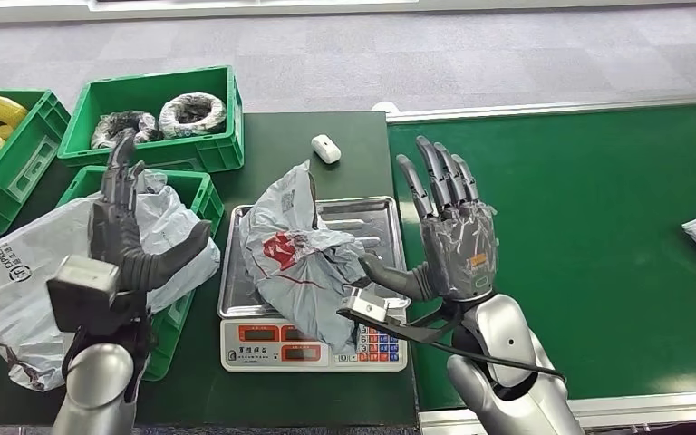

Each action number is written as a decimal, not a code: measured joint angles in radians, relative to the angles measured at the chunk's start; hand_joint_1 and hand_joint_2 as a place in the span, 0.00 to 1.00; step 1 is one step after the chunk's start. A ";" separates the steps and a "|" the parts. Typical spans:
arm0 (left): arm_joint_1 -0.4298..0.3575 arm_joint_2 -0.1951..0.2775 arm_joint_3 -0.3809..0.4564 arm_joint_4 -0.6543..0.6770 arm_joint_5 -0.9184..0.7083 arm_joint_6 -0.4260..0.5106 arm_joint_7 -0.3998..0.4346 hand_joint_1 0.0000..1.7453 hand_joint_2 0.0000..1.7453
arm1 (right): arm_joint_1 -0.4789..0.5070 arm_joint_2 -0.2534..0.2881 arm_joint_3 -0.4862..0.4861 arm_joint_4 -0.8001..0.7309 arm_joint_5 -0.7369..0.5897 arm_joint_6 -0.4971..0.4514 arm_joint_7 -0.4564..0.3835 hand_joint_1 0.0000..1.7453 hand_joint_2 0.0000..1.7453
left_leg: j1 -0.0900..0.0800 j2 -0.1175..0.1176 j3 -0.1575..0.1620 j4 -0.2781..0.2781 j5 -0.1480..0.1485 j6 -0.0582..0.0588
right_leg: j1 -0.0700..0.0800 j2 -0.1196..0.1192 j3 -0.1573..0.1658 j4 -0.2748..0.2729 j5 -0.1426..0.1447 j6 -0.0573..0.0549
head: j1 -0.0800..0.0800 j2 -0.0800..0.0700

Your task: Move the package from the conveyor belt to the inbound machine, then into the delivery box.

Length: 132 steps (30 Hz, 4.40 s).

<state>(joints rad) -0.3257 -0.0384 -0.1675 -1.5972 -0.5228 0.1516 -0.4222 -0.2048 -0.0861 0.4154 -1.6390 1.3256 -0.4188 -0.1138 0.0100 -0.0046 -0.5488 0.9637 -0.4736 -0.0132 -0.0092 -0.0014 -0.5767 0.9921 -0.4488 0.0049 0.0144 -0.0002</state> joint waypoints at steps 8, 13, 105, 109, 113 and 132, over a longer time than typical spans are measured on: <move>-0.272 0.032 -0.069 0.342 -0.200 -0.002 0.119 0.00 1.00 | 0.082 0.026 -0.043 -0.010 -0.124 -0.012 -0.076 0.00 0.00 | 0.000 0.004 0.001 0.000 0.002 0.000 | 0.000 0.002 0.000 0.000 0.001 -0.001 | 0.000 0.000; -0.465 0.012 -0.190 0.670 -0.419 0.007 0.189 0.00 1.00 | 0.091 0.038 -0.048 0.020 -0.162 -0.022 -0.096 0.00 0.00 | 0.000 0.004 0.001 0.001 0.002 0.000 | 0.000 0.002 -0.001 0.000 0.002 0.000 | 0.000 0.000; -0.908 0.250 -0.226 1.054 -1.039 0.057 0.723 1.00 1.00 | 0.190 0.107 -0.119 0.002 -0.116 0.036 -0.090 0.00 0.00 | 0.000 0.007 -0.003 0.000 0.002 0.000 | 0.000 0.005 -0.004 0.003 0.002 0.000 | 0.000 0.000; -0.920 0.287 -0.214 1.096 -1.039 0.038 0.753 1.00 1.00 | 0.190 0.107 -0.120 0.005 -0.118 0.036 -0.087 0.00 0.00 | 0.000 0.007 -0.003 0.000 0.002 -0.001 | 0.001 0.006 -0.006 0.003 0.002 0.000 | 0.000 0.000; -0.921 0.313 -0.198 1.136 -1.039 0.001 0.786 1.00 1.00 | 0.190 0.107 -0.121 0.007 -0.120 0.036 -0.085 0.00 0.00 | 0.000 0.007 -0.004 0.000 0.003 -0.001 | 0.001 0.006 -0.006 0.003 0.002 -0.001 | 0.000 0.000; -0.814 0.381 -0.092 1.264 -1.021 -0.092 0.839 0.00 1.00 | 0.213 0.105 -0.125 0.017 -0.136 0.010 -0.070 0.00 0.00 | 0.000 0.007 -0.005 0.000 0.003 -0.001 | 0.000 0.006 -0.008 0.003 0.002 -0.001 | 0.000 0.000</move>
<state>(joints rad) -1.1398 0.3425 -0.2596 -0.3334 -1.5437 0.0599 0.4170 0.0078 0.0185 0.2903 -1.6222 1.1895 -0.4090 -0.1841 0.0102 0.0020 -0.5538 0.9639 -0.4709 -0.0144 -0.0087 0.0046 -0.5842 0.9952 -0.4468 0.0042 0.0147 -0.0002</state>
